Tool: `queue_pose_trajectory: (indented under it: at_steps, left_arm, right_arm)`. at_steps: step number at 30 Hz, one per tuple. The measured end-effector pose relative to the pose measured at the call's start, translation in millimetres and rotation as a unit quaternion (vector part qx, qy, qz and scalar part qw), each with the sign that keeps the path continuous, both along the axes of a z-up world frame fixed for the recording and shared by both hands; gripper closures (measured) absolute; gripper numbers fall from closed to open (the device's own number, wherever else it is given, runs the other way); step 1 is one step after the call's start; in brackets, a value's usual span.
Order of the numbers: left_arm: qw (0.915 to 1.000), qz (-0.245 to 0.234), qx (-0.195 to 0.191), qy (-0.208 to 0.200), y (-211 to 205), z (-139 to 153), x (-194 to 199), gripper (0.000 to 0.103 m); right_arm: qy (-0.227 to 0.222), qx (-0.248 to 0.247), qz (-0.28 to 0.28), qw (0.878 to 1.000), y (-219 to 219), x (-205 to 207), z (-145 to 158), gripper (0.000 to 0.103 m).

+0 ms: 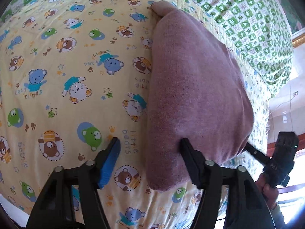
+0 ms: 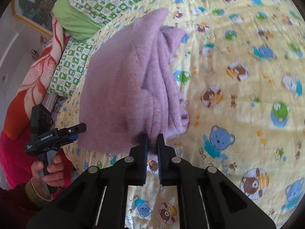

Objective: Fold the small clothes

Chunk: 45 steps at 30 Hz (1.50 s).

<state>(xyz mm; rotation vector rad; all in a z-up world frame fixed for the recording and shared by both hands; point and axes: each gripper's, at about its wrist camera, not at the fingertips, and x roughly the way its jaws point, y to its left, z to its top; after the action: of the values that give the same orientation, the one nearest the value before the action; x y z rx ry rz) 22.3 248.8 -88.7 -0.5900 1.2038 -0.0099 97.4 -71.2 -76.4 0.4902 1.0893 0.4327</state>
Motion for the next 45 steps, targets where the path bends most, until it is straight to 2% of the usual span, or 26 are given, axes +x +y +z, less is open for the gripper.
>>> queue_pose_trajectory:
  at_steps: [1, 4, 6, 9, 13, 16, 21, 25, 27, 29, 33, 36, 39, 40, 41, 42, 43, 45]
  left_arm:
    - [1.0, -0.003, -0.002, -0.002, -1.0, 1.4, 1.3, 0.048]
    - [0.9999, -0.012, 0.005, -0.004, -5.5, 3.8, 3.4, 0.048]
    - [0.9999, -0.016, 0.006, -0.003, -6.9, 1.3, 5.4, 0.048]
    - [0.9998, -0.019, 0.011, 0.004, -7.6, -4.0, 9.3, 0.049]
    - [0.9996, -0.024, 0.01, 0.007, -5.7, -9.0, 13.1, 0.049]
    - [0.9994, -0.03, 0.016, 0.007, -6.6, -10.3, 14.0, 0.048]
    - [0.9992, -0.032, 0.023, 0.008, -8.1, -10.1, 13.6, 0.047]
    - [0.9991, -0.033, 0.026, 0.009, -7.0, -5.6, 10.8, 0.047]
    - [0.9991, -0.032, 0.025, 0.01, -4.8, -5.4, 9.6, 0.046]
    - [0.9993, -0.028, 0.02, 0.012, -2.5, -7.7, 8.6, 0.046]
    - [0.9993, -0.025, 0.022, 0.015, -3.5, -9.0, 8.0, 0.045]
    - [0.999, -0.028, 0.029, 0.019, -6.4, -8.9, 9.0, 0.045]
    - [0.9985, -0.035, 0.037, 0.021, -10.1, -10.5, 10.7, 0.042]
    - [0.9981, -0.036, 0.044, 0.022, -15.5, -10.5, 12.1, 0.042]
    - [0.9976, -0.04, 0.053, 0.022, -18.6, -9.0, 12.9, 0.042]
    - [0.9973, -0.043, 0.057, 0.02, -20.3, -7.1, 13.0, 0.042]
    - [0.997, -0.044, 0.062, 0.018, -22.7, -4.7, 12.4, 0.043]
    - [0.9963, -0.043, 0.073, 0.013, -25.4, 1.2, 9.9, 0.043]
  right_arm:
    - [-0.015, -0.004, -0.003, 1.0, -1.5, 0.3, 10.2, 0.096]
    - [-0.07, -0.01, -0.021, 0.997, -12.0, -1.7, 44.3, 0.097]
    - [-0.095, -0.037, -0.022, 0.995, -15.9, 0.4, 59.9, 0.097]
    - [-0.077, -0.09, -0.006, 0.993, -14.5, 8.3, 43.8, 0.097]
    - [-0.029, -0.116, -0.003, 0.993, -16.6, 8.5, 4.9, 0.098]
    - [-0.012, -0.12, -0.006, 0.993, -15.1, 1.1, -11.7, 0.098]
    - [-0.009, -0.107, -0.017, 0.994, -13.2, 0.9, -8.2, 0.097]
    - [-0.013, -0.102, -0.043, 0.994, -17.3, -3.5, 2.0, 0.086]
    - [-0.033, -0.109, -0.064, 0.991, -20.2, -9.8, 17.9, 0.084]
    - [-0.064, -0.095, -0.07, 0.991, -17.3, -13.0, 34.9, 0.084]
    - [-0.099, -0.066, -0.031, 0.992, 12.3, -0.1, 56.1, 0.084]
    - [-0.08, -0.078, -0.004, 0.994, 37.2, 22.2, 44.9, 0.084]
    - [-0.016, -0.119, -0.033, 0.992, 33.5, 44.6, 9.0, 0.084]
    - [0.009, -0.121, -0.053, 0.991, 24.8, 50.3, -8.3, 0.08]
    - [0.022, -0.11, -0.067, 0.992, 16.7, 52.3, -19.2, 0.061]
    - [0.029, -0.091, -0.081, 0.992, 9.0, 51.5, -26.1, 0.057]
    - [0.029, -0.057, -0.094, 0.994, 1.3, 48.1, -28.3, 0.057]
    - [0.016, -0.048, -0.1, 0.994, -1.3, 39.3, -19.2, 0.057]
